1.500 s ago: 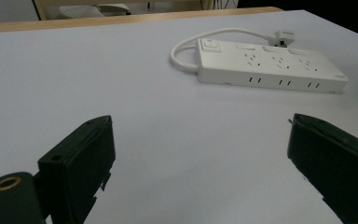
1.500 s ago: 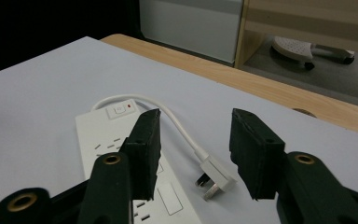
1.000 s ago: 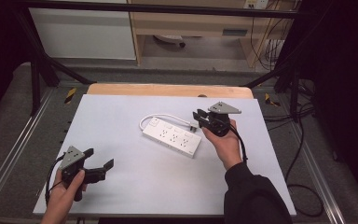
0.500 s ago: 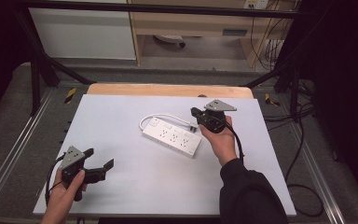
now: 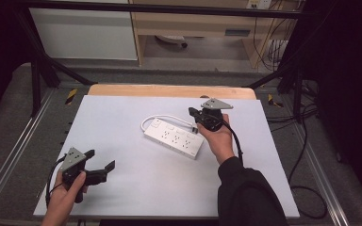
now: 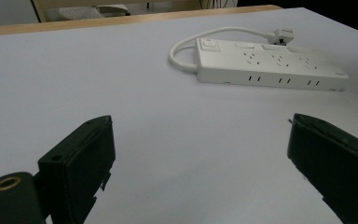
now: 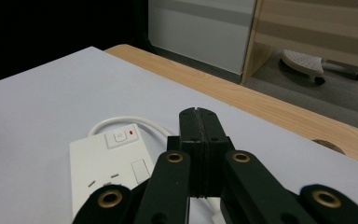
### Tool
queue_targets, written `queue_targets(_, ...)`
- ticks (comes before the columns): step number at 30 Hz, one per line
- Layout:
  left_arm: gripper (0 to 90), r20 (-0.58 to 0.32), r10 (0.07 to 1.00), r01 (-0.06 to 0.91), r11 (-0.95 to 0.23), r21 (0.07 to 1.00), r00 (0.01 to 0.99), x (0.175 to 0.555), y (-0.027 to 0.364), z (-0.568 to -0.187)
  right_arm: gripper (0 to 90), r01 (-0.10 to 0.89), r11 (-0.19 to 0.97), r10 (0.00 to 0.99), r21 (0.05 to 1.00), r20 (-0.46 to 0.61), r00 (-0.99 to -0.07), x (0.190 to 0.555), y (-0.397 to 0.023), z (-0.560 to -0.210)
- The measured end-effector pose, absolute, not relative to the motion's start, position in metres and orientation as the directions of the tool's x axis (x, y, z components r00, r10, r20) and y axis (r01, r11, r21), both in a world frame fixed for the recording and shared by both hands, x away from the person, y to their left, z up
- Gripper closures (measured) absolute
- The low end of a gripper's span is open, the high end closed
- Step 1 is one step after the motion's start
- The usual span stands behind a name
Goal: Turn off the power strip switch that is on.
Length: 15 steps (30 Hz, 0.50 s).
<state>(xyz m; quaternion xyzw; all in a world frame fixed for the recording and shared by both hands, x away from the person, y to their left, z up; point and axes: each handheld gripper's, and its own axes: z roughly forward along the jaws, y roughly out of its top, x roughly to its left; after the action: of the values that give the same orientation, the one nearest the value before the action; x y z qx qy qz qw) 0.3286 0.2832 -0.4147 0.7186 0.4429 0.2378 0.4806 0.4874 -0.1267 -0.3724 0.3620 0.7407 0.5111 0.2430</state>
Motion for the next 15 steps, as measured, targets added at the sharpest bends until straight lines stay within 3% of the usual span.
queue_targets(15,7.4,-0.082,0.864,0.411,-0.151,0.899,0.497,0.3287,0.2831,-0.4149,90.0,0.307,0.214,0.785,0.927,0.024,-0.619,0.4938,-0.1208,-0.3815)
